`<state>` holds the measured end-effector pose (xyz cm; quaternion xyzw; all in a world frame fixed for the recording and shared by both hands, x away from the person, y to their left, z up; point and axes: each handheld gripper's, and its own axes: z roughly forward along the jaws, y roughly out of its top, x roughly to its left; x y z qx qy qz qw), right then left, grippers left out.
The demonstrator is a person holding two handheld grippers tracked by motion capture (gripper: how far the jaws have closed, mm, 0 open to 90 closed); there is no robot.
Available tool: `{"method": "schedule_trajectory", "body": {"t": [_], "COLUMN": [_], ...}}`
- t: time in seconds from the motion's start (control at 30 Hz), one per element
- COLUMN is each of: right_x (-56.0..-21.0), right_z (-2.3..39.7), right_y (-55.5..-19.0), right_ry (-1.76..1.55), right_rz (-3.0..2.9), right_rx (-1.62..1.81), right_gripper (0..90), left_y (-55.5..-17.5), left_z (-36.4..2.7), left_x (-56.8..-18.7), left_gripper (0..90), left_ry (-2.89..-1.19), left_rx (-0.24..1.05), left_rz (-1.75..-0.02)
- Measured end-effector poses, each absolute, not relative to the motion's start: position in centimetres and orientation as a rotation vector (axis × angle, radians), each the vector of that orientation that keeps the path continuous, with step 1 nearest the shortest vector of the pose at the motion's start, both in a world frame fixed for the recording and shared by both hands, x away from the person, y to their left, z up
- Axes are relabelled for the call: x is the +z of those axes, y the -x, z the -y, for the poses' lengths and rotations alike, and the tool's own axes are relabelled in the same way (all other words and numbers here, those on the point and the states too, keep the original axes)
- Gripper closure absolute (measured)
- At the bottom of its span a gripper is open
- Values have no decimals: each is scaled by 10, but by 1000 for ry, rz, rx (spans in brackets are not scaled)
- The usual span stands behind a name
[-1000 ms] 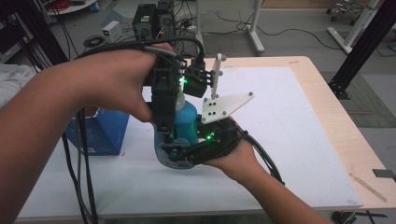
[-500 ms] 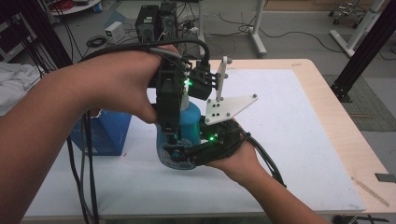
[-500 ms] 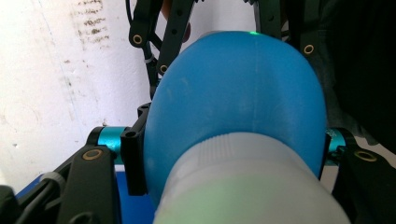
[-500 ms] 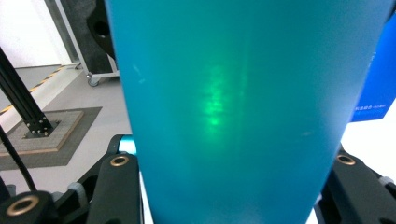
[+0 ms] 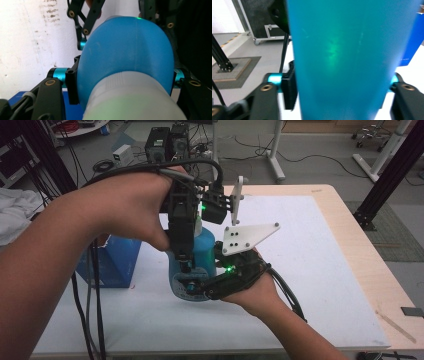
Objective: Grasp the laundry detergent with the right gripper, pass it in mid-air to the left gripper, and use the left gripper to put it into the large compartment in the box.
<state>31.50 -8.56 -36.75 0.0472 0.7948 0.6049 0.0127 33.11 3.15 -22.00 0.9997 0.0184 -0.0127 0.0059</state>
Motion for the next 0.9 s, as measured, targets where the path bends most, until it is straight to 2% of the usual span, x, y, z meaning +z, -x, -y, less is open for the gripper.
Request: {"method": "schedule_trajectory", "body": {"t": [0.2,0.4,0.5,0.9], "right_x": [-366,-360,-356,-338], "right_z": [94,106,113,135], "right_y": [-316,-317,-319,-328], "right_ry": [-186,-185,-237,-264], "right_rz": [-2486,-2491,-2464,-2466], "right_rx": [1868,1856,1829,1755], "right_gripper": [236,217,135,127], "left_y": [-334,-336,-337,-344], "left_z": [-35,-39,-43,-62], "left_x": [-219,-215,-212,-198], "left_gripper": [378,378,378,378], "left_ry": [-3147,-3151,-3153,-3150], "left_rx": [-21,-17,-22,-22], "left_rz": [-85,-112,-137,-269]}}
